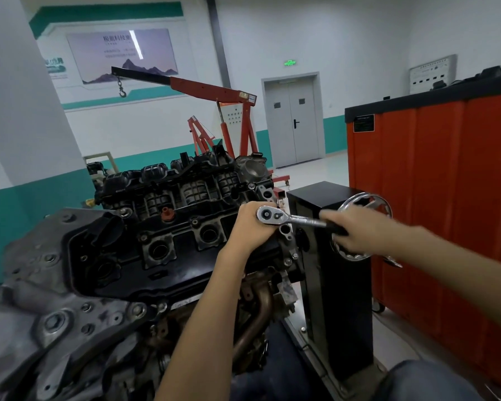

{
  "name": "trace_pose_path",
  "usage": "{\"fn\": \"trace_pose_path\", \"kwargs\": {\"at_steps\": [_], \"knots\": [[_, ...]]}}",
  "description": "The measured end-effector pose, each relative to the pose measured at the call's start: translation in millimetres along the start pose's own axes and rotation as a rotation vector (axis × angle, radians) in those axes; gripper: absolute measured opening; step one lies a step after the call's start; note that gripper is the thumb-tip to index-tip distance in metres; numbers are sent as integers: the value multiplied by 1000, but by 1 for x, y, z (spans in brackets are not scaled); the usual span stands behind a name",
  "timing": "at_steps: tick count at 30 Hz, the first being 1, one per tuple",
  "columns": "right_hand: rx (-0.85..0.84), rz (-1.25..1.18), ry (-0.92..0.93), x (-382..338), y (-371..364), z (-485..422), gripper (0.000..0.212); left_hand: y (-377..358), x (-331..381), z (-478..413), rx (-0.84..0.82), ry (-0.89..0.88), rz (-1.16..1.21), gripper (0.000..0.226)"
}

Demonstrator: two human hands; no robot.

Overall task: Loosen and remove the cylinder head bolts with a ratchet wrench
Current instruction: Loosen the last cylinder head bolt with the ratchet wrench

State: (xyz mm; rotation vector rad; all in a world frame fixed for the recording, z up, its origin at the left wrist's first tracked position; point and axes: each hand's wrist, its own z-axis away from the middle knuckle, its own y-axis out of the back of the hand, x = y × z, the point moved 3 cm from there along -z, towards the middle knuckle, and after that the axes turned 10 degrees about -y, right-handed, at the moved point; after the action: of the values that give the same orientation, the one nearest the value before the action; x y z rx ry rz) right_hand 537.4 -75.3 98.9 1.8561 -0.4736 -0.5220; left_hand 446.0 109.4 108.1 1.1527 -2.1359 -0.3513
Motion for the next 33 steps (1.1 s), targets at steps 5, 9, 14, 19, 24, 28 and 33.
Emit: {"fn": "trace_pose_path", "kwargs": {"at_steps": [5,9,14,19,24,28,33], "knots": [[130,67,-44,-16,6,-4,14,1,-3,2,211,108,121,62],[28,-665,-230,-63,-63,49,16,-10,-2,1,353,131,87,59],[82,-1124,-321,-119,-104,57,15,-16,4,4,309,56,61,60],[-63,-823,-132,-69,-72,48,20,-4,-1,0,142,27,8,58],[-58,18,31,2,19,-5,30,-2,6,-1,32,-79,-83,49],[79,28,-27,-16,11,-4,21,0,-5,-2,237,95,36,56],[28,-870,-247,-77,-70,53,22,-16,-4,-5,333,142,-4,57]]}}
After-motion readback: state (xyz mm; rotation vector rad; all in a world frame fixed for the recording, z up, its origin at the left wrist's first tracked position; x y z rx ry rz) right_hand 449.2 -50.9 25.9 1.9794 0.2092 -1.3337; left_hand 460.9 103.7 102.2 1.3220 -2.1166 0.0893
